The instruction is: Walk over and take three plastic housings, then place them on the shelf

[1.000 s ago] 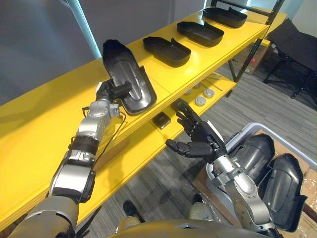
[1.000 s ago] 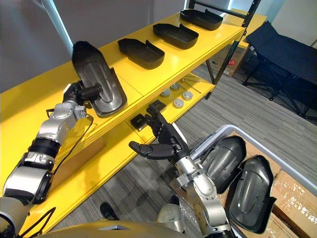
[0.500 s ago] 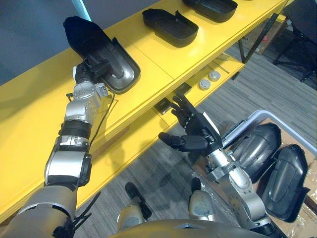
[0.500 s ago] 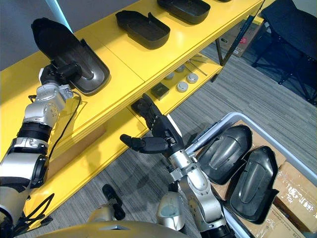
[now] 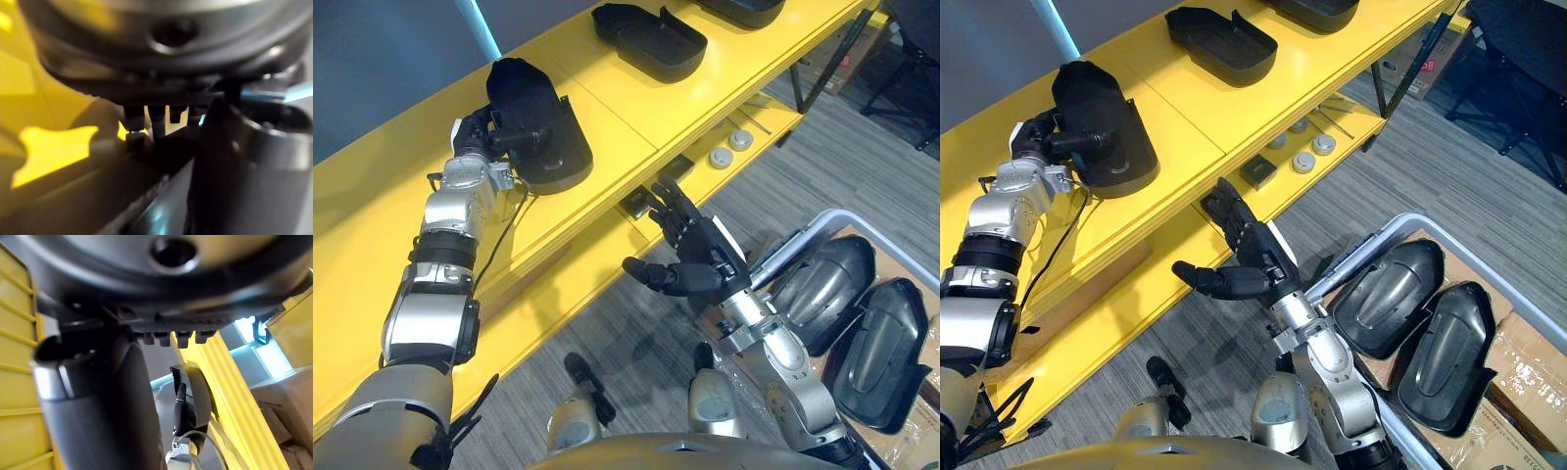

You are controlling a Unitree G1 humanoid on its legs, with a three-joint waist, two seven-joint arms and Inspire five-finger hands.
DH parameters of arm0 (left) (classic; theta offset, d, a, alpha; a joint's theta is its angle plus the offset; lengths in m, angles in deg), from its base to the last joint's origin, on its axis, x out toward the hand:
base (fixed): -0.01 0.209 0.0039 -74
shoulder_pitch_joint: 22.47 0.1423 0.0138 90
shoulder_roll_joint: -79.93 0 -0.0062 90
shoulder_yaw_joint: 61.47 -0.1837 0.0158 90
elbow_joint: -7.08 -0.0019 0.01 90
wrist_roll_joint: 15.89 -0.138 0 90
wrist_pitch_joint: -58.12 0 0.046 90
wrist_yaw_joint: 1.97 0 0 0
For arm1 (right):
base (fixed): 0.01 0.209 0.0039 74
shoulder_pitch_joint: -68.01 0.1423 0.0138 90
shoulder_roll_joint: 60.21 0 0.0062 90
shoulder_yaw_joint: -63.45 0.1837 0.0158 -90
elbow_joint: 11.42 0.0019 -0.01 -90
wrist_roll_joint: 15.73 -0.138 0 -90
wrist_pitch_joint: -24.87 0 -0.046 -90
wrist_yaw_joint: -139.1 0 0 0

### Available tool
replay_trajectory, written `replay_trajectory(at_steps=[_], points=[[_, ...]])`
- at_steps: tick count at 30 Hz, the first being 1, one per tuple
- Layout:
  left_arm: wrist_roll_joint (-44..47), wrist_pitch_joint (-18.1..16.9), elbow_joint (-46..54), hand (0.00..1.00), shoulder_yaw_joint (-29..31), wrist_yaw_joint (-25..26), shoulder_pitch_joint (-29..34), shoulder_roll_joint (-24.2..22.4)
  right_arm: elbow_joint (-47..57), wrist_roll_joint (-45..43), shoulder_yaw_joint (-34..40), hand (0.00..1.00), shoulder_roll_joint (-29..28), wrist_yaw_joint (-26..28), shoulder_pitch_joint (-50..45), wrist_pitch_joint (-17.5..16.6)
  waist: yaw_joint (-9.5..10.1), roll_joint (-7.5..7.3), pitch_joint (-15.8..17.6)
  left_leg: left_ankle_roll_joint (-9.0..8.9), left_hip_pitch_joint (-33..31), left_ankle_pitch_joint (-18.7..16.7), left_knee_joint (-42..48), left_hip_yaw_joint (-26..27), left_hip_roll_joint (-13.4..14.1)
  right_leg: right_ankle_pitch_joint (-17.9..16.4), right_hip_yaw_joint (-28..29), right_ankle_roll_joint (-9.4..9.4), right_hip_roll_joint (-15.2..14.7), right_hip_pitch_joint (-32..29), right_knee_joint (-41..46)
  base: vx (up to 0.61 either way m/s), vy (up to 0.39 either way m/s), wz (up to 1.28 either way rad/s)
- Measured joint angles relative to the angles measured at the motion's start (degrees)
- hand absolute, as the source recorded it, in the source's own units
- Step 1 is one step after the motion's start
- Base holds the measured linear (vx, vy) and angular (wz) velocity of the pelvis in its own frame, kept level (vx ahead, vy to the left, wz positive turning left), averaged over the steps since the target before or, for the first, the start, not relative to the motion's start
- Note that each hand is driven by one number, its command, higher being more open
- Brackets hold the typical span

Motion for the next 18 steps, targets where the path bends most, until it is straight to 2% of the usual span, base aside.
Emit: replay_trajectory(at_steps=[4, 7, 13, 18], points=[[-0.47, 0.37, -0.9, 1.0, 0.37, 3.14, 0.03, -0.01, 0.22, -0.05, -0.76, 1.0, 0.0, 0.0, -0.08, 0.89, -0.13, 0.03, -0.02, 0.0, 0.33, -0.04, -0.01, 0.22, 0.01, 0.01, 0.23, 0.04, 0.0, 0.15, 0.0, -0.01, -0.002, -0.03], [-7.06, 0.35, -2.11, 1.0, 2.38, 7.76, 0.0, 0.06, 0.26, -0.27, -2.57, 1.0, -0.06, -0.05, -1.0, 0.89, -0.6, 0.07, -0.03, -0.01, 0.41, -0.05, -0.01, 0.35, 0.0, 0.06, 0.37, 0.07, 0.01, 0.13, -0.06, 0.0, -0.001, -0.01], [-15.98, 3.95, -2.1, 1.0, 2.5, 12.4, -1.0, 0.43, 0.24, 0.02, -7.13, 1.0, -0.26, -0.05, -2.69, 0.88, -1.35, 0.18, -0.1, -0.02, 0.41, -0.03, 0.0, 0.49, -0.05, 0.28, 0.52, -0.24, 0.01, 0.04, -0.06, 0.0, 0.0, 0.0], [-16.38, 5.1, -2.09, 1.0, 2.57, 15.07, -3.43, 0.56, 0.06, 0.1, -8.3, 1.0, -0.32, -0.06, -4.09, 0.83, -1.25, 0.38, -0.22, -0.02, 0.53, 0.01, 0.0, 0.56, -0.08, 0.39, 0.68, -0.08, 0.0, 0.04, 0.02, 0.0, 0.0, 0.0]])
